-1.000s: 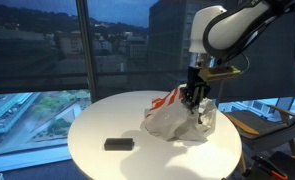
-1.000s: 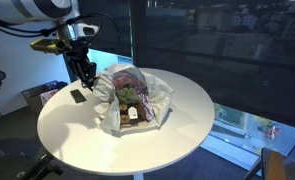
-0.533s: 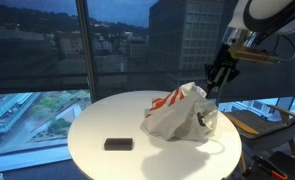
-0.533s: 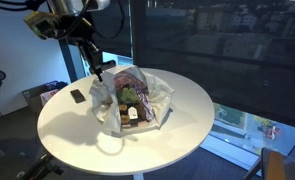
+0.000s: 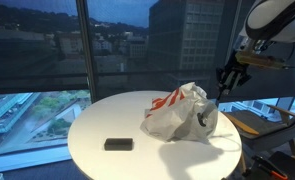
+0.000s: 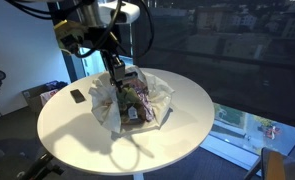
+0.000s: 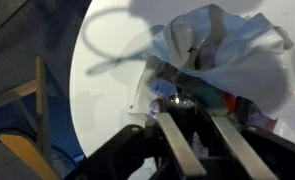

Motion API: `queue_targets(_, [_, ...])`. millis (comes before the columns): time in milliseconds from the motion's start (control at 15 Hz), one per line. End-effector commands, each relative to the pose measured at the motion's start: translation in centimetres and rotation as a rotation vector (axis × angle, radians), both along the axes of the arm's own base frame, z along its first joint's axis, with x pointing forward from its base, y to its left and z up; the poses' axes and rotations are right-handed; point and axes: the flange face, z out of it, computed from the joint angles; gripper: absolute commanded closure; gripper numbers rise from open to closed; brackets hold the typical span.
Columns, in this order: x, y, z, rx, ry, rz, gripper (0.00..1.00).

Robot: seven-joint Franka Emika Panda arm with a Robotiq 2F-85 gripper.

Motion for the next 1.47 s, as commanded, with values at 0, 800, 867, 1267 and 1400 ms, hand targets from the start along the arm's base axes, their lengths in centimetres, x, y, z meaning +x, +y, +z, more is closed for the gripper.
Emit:
queue_targets(0, [1.3, -2.0, -4.9, 0.0, 0.042, -0.009, 0.9])
queue_targets(800, [6.3, 3.5, -10.6, -0.174, -0.224, 0.215, 0.89])
queue_targets(867, [6.8, 3.8, -9.8, -0.174, -0.259, 0.212, 0.89])
queue_targets(1267, [8.2, 4.7, -8.2, -0.169, -0.333, 0.206, 0.44])
queue_targets(1400, [8.1, 4.9, -8.2, -0.174, -0.328, 0.203, 0.36])
